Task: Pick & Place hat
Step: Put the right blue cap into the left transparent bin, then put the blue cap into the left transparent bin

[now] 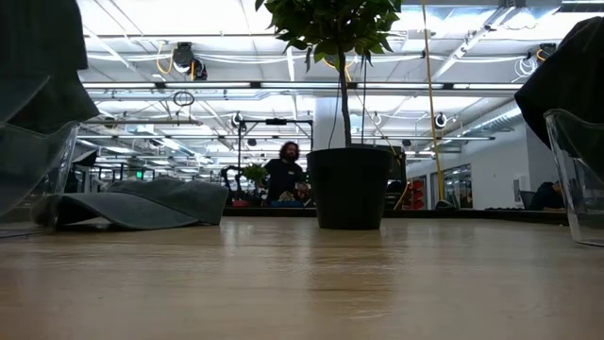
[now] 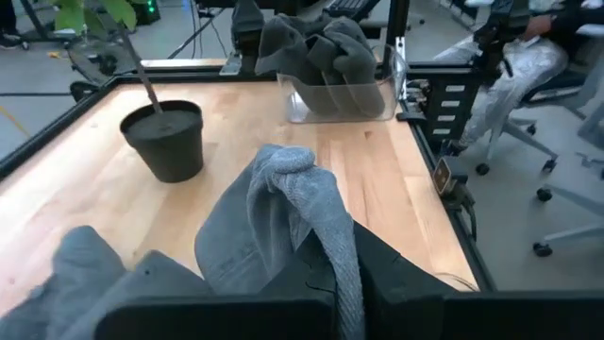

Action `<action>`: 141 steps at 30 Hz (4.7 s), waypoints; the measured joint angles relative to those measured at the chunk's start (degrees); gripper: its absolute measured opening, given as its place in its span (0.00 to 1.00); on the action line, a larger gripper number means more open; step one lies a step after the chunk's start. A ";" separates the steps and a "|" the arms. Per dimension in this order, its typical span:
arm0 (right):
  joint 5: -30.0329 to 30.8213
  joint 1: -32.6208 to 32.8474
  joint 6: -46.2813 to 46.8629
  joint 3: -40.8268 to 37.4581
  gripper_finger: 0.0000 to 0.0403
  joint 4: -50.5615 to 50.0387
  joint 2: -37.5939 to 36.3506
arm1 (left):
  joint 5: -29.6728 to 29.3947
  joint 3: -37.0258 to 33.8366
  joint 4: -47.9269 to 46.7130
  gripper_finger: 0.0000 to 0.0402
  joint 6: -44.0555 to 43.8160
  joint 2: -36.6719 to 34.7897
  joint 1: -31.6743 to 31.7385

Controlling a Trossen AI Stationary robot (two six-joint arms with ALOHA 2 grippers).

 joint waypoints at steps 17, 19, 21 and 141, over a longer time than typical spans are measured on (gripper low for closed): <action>1.70 -0.02 -0.04 0.00 0.36 4.95 0.00 | 2.59 -7.26 1.18 0.24 -17.42 -3.04 -1.67; 1.61 -0.01 -0.04 0.00 0.36 4.55 0.00 | 3.67 -7.26 1.14 0.32 -18.26 -4.83 -1.67; 1.59 0.00 -0.09 0.00 0.36 4.06 0.00 | 4.86 -7.26 0.98 0.40 -18.41 -6.77 -1.67; 40.89 -7.76 -31.07 -0.02 0.52 -2.65 -0.04 | 50.27 22.57 -8.50 0.64 65.81 9.04 97.34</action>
